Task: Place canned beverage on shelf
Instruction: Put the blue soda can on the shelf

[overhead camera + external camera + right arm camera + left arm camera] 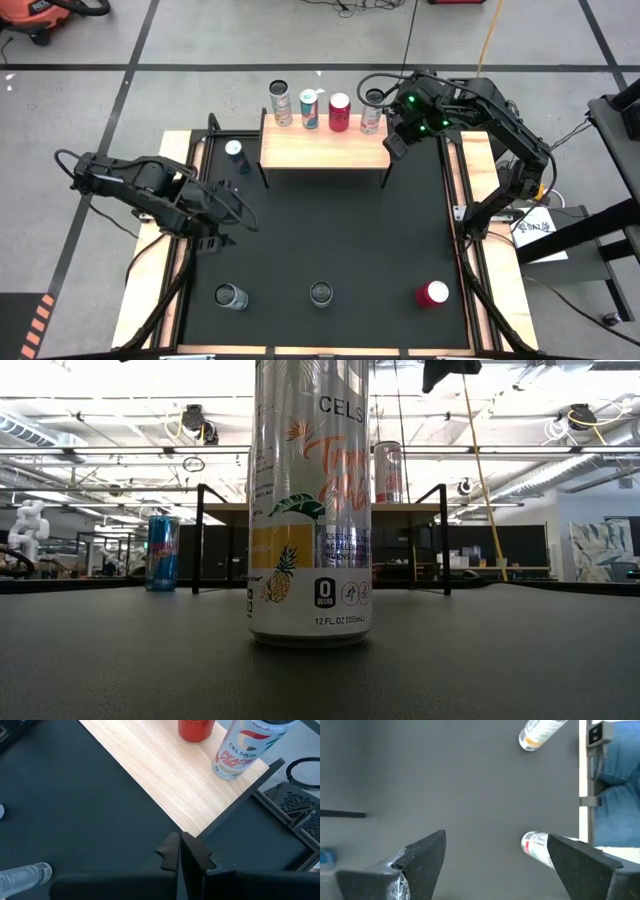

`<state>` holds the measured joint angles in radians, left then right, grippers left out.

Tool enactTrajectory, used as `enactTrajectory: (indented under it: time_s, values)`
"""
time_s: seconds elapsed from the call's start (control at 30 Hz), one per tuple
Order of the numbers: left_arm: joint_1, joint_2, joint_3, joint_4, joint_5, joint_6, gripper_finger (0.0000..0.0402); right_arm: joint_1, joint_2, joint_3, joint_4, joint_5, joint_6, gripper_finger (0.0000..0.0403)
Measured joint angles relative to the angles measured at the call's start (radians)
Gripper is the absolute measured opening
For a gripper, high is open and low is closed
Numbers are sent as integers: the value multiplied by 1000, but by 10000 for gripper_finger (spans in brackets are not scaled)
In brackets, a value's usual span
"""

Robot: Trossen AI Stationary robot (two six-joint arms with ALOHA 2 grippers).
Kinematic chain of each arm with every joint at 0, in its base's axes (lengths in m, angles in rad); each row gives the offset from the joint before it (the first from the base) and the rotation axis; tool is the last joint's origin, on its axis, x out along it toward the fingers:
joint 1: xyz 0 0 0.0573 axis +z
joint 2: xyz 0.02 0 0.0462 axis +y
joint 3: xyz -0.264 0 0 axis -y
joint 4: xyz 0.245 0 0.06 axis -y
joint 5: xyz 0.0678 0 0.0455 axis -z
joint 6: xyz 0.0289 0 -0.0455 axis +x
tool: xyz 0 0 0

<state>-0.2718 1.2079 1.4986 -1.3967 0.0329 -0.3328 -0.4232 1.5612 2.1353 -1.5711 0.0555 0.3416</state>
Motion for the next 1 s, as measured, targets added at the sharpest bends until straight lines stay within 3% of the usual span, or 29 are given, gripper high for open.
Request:
enactTrajectory:
  time_s: [0.4, 0.8, 1.0]
  values:
    - [0, 0, 0, 10, 46, -3, 350, 0, 0, 0, 0, 4, -39, 0]
    - [0, 50, 0, 7, -42, -106, 350, 0, 0, 0, 34, 6, -66, 0]
    - [0, 106, 0, -41, -73, -21, 350, 0, 0, 0, 35, 6, -66, 0]
